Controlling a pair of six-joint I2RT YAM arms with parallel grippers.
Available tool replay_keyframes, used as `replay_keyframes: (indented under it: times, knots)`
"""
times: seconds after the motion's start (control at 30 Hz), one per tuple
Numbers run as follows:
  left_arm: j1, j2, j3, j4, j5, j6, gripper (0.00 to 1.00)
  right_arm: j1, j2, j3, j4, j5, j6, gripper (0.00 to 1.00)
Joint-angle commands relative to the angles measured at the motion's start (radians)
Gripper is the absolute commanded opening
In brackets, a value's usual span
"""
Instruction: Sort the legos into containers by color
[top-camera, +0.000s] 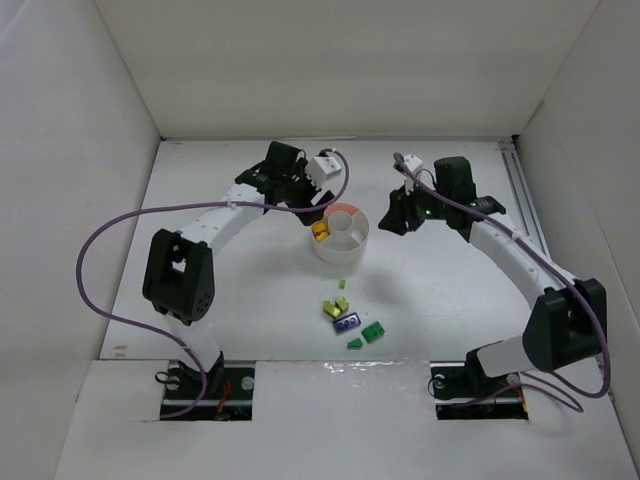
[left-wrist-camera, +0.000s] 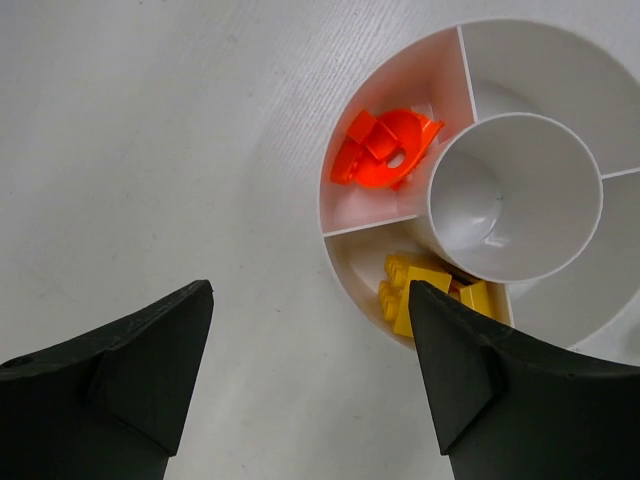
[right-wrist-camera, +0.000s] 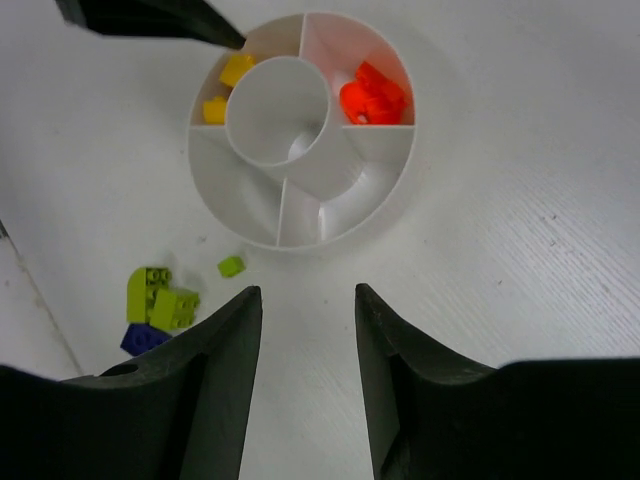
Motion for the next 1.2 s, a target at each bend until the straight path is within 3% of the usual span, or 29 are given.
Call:
replay_keyframes:
  times: [0.0,0.2,0.3,0.47,0.5,0.63,0.83,1.0,1.17]
  knots:
    - [0.020,-0.114,-0.049,0.062,0.023,-0.039,0.76,0.033,-0.100,-0.015,-0.169,-0.016,-0.248,0.47]
    - [0.052,-0.278,-0.191,0.164,0.045,-0.130,0.76,0.024,-0.209,-0.065,-0.479,-0.016,-0.789,0.45]
    - [0.064,-0.328,-0.240,0.193,0.046,-0.203,0.79,0.074,-0.231,-0.093,-0.588,0.007,-0.955,0.42]
    - [0.073,-0.436,-0.298,0.193,-0.035,-0.318,0.86,0.221,-0.231,-0.138,-0.579,0.082,-0.985,0.42]
    - [0.073,-0.454,-0.324,0.193,-0.045,-0.328,1.00,0.279,-0.216,-0.138,-0.579,0.109,-0.985,0.42]
    - [0.082,-0.554,-0.404,0.184,-0.089,-0.341,1.00,0.407,-0.191,-0.171,-0.538,0.177,-0.913,0.52]
    - [0.113,-0.675,-0.481,0.153,-0.120,-0.289,1.00,0.488,-0.212,-0.231,-0.478,0.200,-0.843,0.70]
    - [0.113,-0.704,-0.493,0.132,-0.120,-0.268,1.00,0.531,-0.203,-0.251,-0.456,0.212,-0.832,0.71]
    - [0.113,-0.714,-0.502,0.122,-0.120,-0.268,1.00,0.580,-0.168,-0.260,-0.424,0.203,-0.832,0.66]
